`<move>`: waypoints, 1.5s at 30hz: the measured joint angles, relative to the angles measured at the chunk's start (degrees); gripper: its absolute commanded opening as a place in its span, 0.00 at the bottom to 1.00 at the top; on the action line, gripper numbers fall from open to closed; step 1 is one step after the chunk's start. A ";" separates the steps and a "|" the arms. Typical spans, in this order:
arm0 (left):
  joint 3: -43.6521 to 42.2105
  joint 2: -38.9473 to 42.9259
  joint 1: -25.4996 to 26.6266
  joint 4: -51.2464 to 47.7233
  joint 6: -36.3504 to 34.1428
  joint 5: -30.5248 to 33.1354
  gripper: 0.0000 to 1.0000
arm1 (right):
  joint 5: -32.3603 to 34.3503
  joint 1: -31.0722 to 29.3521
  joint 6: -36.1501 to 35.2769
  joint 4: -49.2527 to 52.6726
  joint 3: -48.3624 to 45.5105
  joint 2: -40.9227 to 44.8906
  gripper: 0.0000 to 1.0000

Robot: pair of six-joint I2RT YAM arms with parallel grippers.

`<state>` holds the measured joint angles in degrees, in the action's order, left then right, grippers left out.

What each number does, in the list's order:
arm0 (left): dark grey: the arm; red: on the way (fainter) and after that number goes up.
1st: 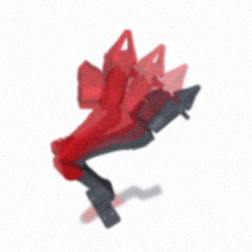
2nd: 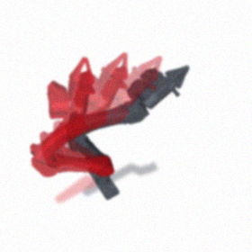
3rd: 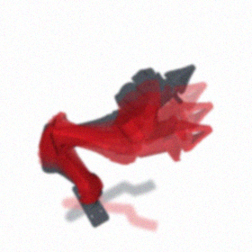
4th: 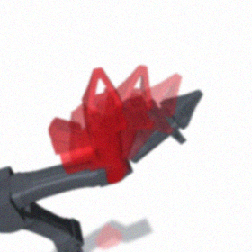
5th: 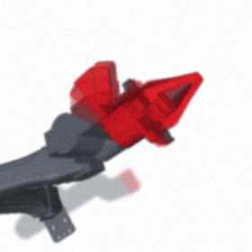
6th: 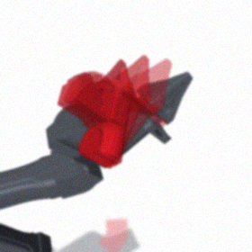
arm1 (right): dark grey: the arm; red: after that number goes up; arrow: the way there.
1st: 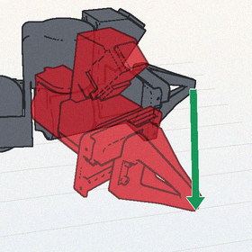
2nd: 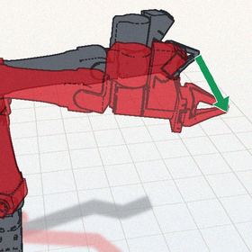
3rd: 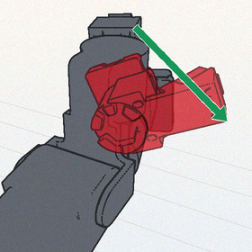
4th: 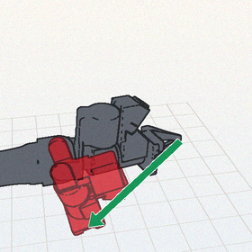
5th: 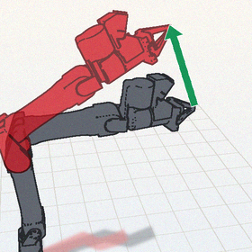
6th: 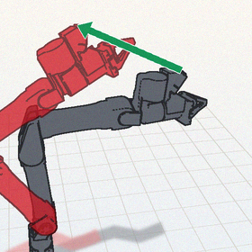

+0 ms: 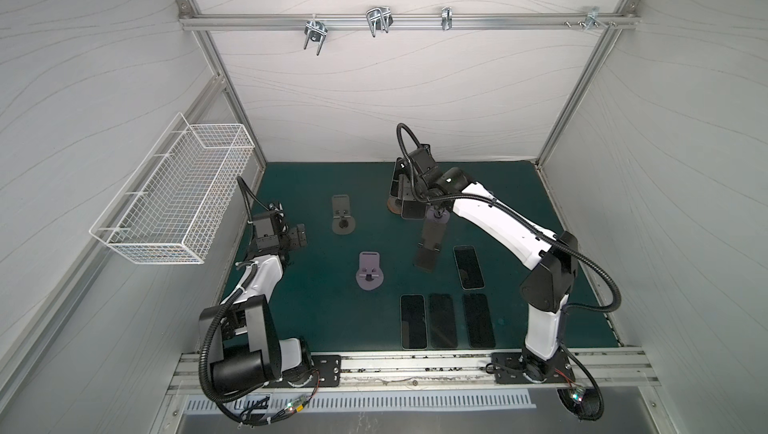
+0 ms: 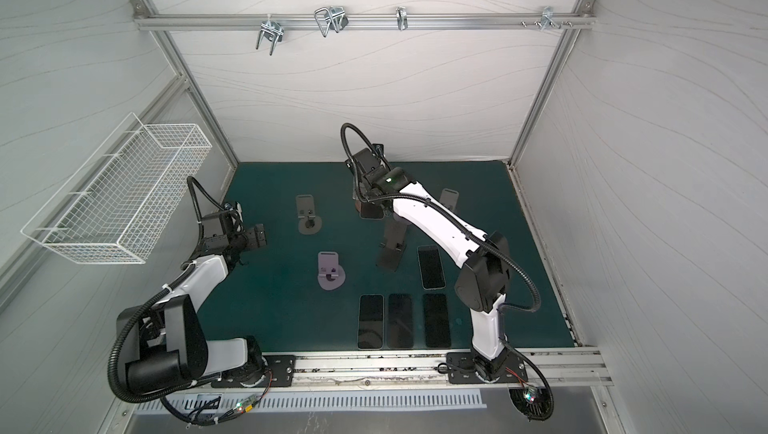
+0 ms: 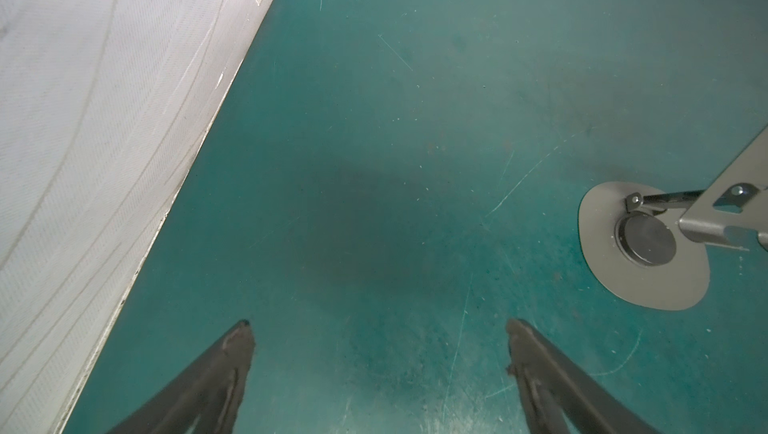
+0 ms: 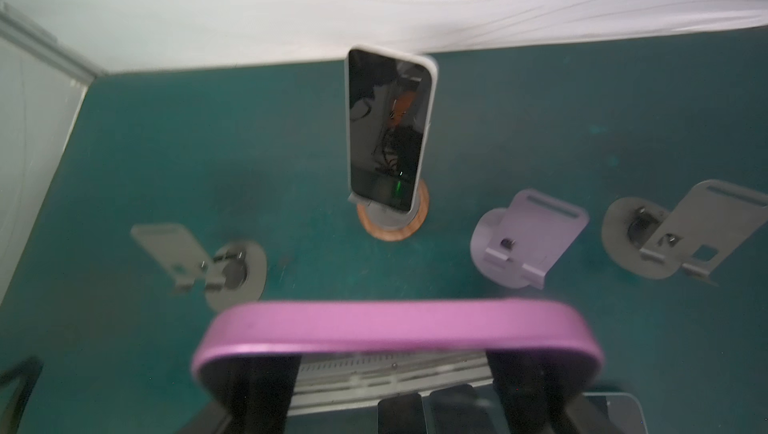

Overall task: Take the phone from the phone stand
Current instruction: 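Carry the pink-framed phone with the right gripper toward the robot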

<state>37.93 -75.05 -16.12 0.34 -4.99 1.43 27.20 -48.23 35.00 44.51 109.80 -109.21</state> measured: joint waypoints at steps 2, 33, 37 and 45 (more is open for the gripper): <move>0.00 0.00 0.00 -0.02 0.00 0.00 0.97 | -0.59 -1.05 0.28 0.24 -1.14 0.07 0.65; 0.00 0.00 0.00 -0.07 -0.42 -0.17 0.97 | -12.63 -6.36 1.25 2.25 -10.56 -5.81 0.63; 0.00 0.00 -0.02 -0.07 -0.42 -0.17 0.97 | -13.77 -6.36 0.85 2.21 -10.56 -7.69 0.62; 0.00 0.00 0.00 -0.07 -0.42 -0.20 0.97 | -14.49 -6.34 0.50 2.23 -10.56 -10.05 0.62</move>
<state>37.93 -75.05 -16.12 0.27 -5.41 1.23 12.71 -54.57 35.51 46.74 99.24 -119.26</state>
